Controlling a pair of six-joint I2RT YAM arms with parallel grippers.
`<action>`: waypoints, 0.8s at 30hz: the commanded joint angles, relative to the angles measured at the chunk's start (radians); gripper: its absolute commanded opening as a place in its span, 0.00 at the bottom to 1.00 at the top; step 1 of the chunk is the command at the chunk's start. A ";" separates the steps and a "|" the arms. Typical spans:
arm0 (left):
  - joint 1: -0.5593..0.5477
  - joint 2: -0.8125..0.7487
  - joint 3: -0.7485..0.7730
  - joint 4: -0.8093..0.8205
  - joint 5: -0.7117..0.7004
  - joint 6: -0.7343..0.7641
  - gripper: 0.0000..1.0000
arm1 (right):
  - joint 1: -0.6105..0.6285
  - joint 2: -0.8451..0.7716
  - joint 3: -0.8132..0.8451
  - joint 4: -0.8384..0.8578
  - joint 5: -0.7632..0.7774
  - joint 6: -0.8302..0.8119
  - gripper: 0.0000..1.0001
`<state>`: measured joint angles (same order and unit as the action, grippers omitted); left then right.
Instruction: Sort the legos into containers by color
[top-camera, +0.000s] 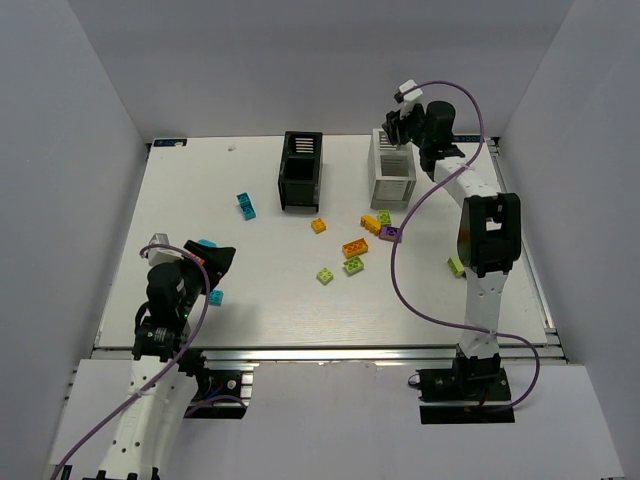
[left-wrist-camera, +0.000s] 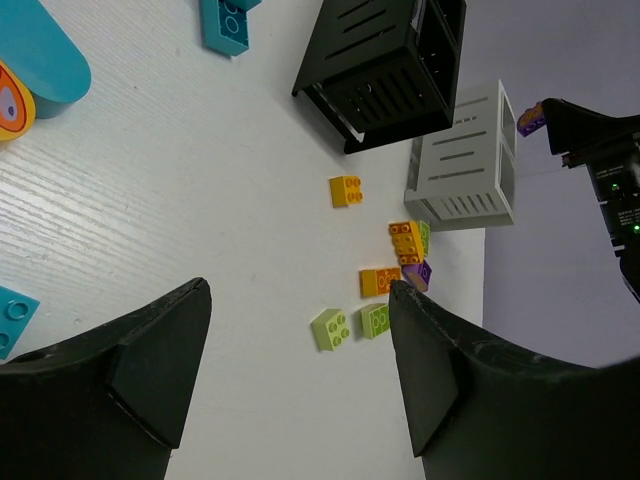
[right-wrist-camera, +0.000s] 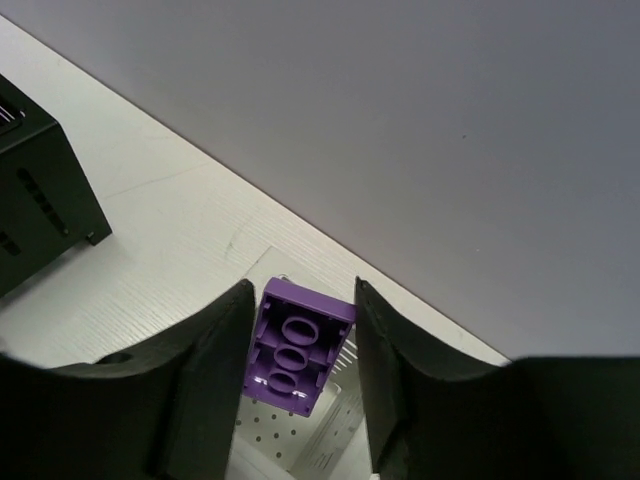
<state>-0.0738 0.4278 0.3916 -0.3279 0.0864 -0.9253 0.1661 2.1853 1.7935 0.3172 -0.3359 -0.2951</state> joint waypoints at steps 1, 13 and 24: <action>0.005 -0.006 -0.003 0.026 0.006 0.006 0.81 | -0.008 0.008 0.043 0.053 0.024 -0.003 0.52; 0.005 -0.012 0.003 0.032 0.016 0.014 0.81 | -0.017 -0.067 0.032 -0.009 -0.029 -0.018 0.86; 0.003 -0.024 0.018 0.047 0.062 0.031 0.45 | -0.039 -0.429 -0.201 -0.519 -0.658 -0.384 0.89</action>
<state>-0.0738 0.4110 0.3897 -0.3061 0.1146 -0.9081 0.1249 1.8648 1.6592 -0.0387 -0.7929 -0.5327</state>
